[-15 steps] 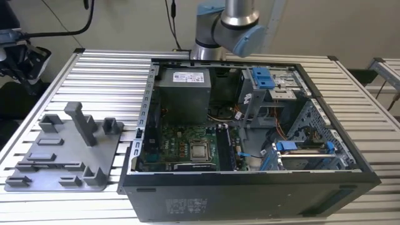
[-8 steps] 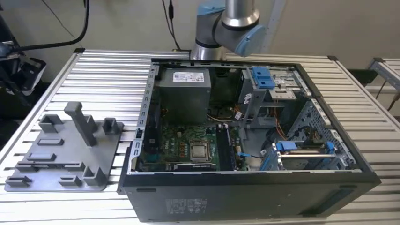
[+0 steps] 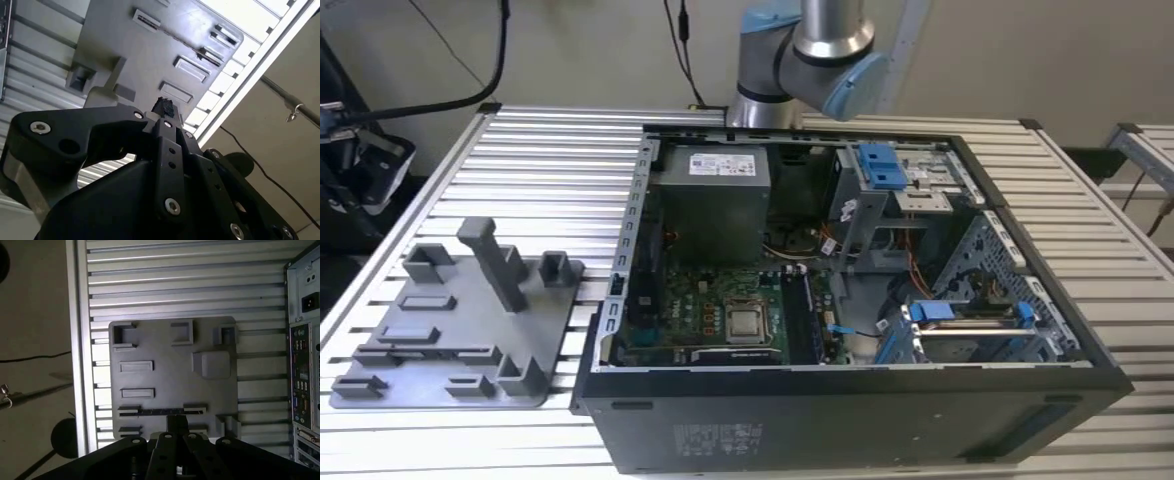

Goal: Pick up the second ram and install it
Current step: 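Reach for the second ram, then pick up the second ram and move it above second insertion slot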

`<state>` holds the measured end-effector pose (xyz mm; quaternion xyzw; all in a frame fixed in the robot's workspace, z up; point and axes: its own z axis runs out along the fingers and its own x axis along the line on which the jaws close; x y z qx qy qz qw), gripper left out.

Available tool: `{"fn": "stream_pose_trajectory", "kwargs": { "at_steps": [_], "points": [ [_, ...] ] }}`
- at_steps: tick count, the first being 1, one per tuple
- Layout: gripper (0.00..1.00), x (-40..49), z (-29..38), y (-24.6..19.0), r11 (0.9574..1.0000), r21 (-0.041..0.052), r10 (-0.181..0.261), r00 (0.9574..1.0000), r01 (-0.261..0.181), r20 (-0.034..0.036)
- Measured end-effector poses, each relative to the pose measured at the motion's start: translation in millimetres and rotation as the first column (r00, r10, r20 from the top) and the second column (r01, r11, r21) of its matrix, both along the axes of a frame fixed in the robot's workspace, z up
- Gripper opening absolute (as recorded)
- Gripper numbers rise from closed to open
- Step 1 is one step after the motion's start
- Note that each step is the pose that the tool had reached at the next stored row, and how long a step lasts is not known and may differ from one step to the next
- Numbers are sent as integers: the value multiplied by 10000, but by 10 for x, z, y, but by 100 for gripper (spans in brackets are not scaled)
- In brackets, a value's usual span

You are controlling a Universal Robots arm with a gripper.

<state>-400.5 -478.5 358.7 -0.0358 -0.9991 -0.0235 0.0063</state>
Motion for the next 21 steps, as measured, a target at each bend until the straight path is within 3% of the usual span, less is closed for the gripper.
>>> {"fn": "stream_pose_trajectory", "kwargs": {
  "at_steps": [15,21],
  "points": [
    [11,-3,-2,1,10000,0,15,10000,-15,-6],
    [11,-3,-2,1,9986,0,524,9986,-524,-6]
  ]
}}
